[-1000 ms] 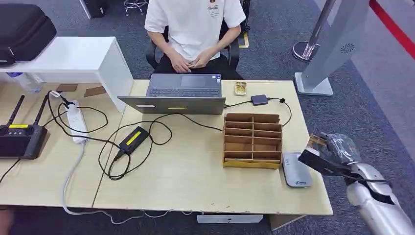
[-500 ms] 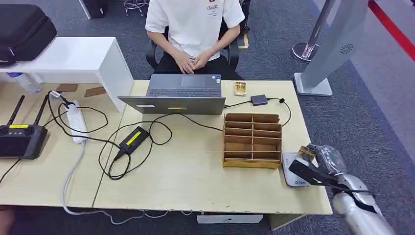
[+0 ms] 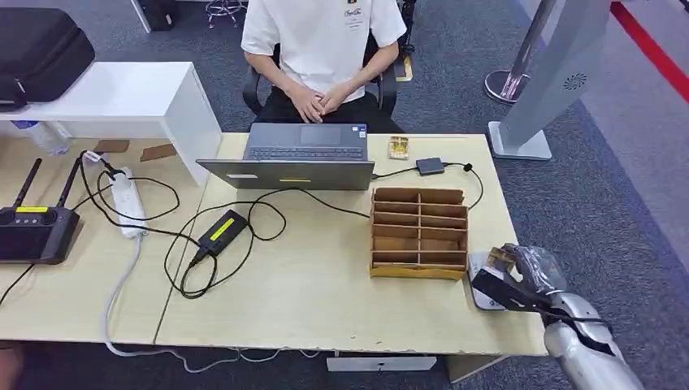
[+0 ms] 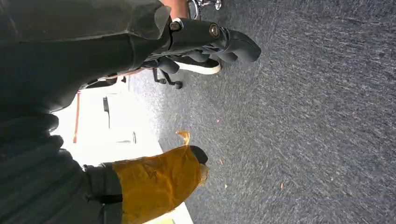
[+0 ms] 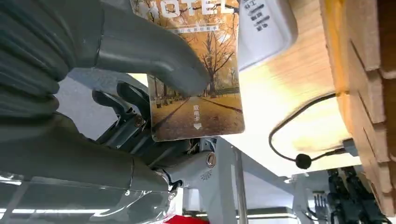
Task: Pass the card to the sensor for recognition and then transmit it.
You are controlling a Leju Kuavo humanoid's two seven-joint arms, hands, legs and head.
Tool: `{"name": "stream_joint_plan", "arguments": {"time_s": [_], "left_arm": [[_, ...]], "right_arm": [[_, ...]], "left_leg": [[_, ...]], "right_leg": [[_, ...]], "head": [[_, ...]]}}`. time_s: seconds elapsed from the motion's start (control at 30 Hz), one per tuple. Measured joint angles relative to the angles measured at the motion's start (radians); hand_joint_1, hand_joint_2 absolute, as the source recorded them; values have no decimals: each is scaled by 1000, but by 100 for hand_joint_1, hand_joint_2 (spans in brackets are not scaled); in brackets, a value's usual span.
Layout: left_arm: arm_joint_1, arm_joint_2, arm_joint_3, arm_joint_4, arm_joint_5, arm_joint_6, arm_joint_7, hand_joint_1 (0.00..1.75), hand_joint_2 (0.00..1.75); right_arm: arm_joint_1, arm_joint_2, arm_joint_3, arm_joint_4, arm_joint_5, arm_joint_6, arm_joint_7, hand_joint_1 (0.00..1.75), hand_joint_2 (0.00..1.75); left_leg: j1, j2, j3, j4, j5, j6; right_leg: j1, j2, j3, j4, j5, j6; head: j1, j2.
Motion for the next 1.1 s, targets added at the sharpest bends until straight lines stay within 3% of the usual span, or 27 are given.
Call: {"name": "stream_joint_plan", "arguments": {"time_s": [0.17, 0.3, 0.53, 0.73, 0.9, 1.1], "left_arm": [[0, 0, -5, 0, 0, 0, 0, 0, 175], [0, 2, -11, 0, 0, -7, 0, 0, 175], [-2, 6, -42, 0, 0, -12, -3, 0, 175], [-10, 11, -91, 0, 0, -18, -5, 0, 175], [-14, 11, -145, 0, 0, -24, -16, 0, 175], [-16, 11, -195, 0, 0, -17, -16, 0, 175]], "right_arm": [[-39, 2, 8, -14, 0, 13, 1, 175, 175], [-114, 1, 25, -70, -18, 62, 21, 175, 175], [-400, 8, 91, -147, -108, 216, 82, 175, 175], [-644, 103, 229, -71, -74, 205, 164, 175, 175], [-736, 221, 326, 47, -43, 178, 195, 175, 175], [-809, 351, 371, 185, -41, 136, 233, 175, 175]], "left_leg": [[0, 0, 0, 0, 0, 0], [0, 0, -1, 0, 1, -1], [-1, 2, -4, 0, 3, -1], [1, 3, -5, 0, 5, -2], [1, 3, -5, 0, 5, -3], [1, 3, -5, 0, 5, -3]], "right_leg": [[0, 0, 0, 0, 1, 0], [0, 1, -1, 1, 2, 0], [-1, 3, -5, 3, 4, 0], [0, 5, -7, 3, 5, -1], [1, 5, -7, 3, 5, -1], [1, 4, -7, 3, 5, -1]], "head": [[0, 0], [0, 0], [0, 0], [0, 0], [0, 0], [0, 0]]}}
